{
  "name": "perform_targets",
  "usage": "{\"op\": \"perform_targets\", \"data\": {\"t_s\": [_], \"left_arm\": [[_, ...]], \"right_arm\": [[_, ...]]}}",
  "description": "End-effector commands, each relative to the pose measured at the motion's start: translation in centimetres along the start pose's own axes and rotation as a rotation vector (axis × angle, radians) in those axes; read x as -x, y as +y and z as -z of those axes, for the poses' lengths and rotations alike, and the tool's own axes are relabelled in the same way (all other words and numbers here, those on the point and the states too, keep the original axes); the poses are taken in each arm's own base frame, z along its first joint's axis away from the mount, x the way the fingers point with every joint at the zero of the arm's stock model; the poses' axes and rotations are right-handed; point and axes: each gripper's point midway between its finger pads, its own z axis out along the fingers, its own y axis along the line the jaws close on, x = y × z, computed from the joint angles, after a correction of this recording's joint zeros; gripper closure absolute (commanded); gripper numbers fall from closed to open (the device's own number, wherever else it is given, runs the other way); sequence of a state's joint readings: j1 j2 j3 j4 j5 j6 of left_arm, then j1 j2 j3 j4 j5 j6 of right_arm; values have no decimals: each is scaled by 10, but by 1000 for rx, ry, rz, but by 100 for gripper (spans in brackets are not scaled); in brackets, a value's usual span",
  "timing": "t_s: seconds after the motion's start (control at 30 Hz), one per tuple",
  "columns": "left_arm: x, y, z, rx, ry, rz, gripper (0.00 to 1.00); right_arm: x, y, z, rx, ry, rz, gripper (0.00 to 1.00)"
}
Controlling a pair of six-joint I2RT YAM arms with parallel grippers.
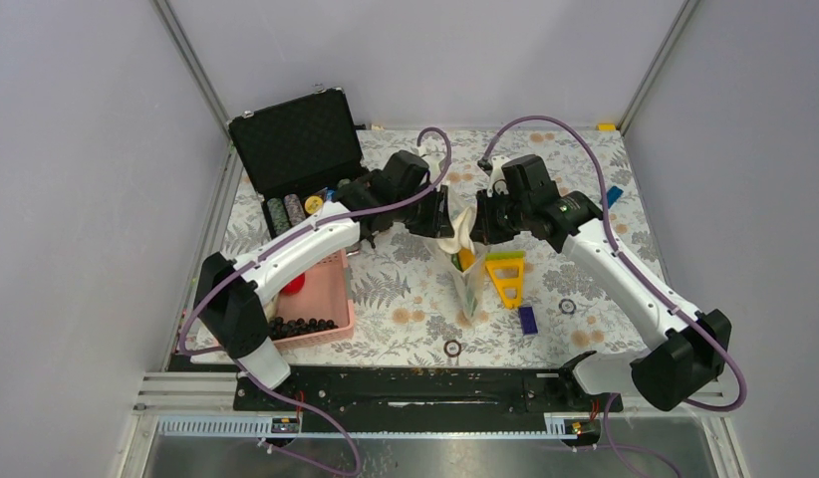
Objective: Place the food in the zip-top bag and seal the zipper
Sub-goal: Place the fake vegetable in the zipper food storage bag, then pick up the fake fish from the bin.
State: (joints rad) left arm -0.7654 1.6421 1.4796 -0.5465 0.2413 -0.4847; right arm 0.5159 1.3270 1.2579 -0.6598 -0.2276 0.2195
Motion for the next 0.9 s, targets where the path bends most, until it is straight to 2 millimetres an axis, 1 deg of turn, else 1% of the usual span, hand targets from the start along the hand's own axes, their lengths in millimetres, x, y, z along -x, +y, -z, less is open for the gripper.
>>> {"op": "perform_targets", "data": {"t_s": [0.0, 0.07, 0.17, 0.2, 0.33, 0.4, 0.43, 0.5, 0.53, 0.6, 0.67, 0.77, 0.87], "left_arm": [[12, -3, 16, 30, -58, -32, 71], [12, -6, 23, 22, -69, -41, 62], [14, -15, 35, -9, -87, -70, 38], [15, -16, 39, -13, -94, -77, 32], [19, -20, 53, -19, -126, -90, 12], [19, -19, 59, -12, -142, -91, 4], [19, -18, 62, -6, -150, -89, 2], [21, -13, 70, 26, -180, -78, 1], [23, -10, 77, 45, -204, -69, 1], [21, 4, 87, 117, -240, -32, 1], [18, 26, 99, 224, -287, 27, 1], [2, 71, 122, 407, -335, 145, 1], [-25, 125, 147, 592, -368, 307, 1]], "right_arm": [[19, 6, 13, 6, -99, 11, 97], [20, 1, 14, -23, -110, 7, 97], [21, -3, 15, -48, -109, 5, 96], [22, -3, 16, -53, -110, 6, 96], [23, -8, 17, -83, -114, 3, 96], [24, -11, 18, -97, -118, 4, 96], [24, -12, 18, -103, -118, 4, 96], [24, -12, 18, -107, -121, 3, 96], [24, -12, 18, -106, -119, 2, 96], [23, -13, 17, -107, -118, 3, 96], [21, -15, 17, -117, -116, 3, 96], [19, -20, 16, -143, -116, 2, 96], [19, -21, 15, -146, -117, 3, 96]]}}
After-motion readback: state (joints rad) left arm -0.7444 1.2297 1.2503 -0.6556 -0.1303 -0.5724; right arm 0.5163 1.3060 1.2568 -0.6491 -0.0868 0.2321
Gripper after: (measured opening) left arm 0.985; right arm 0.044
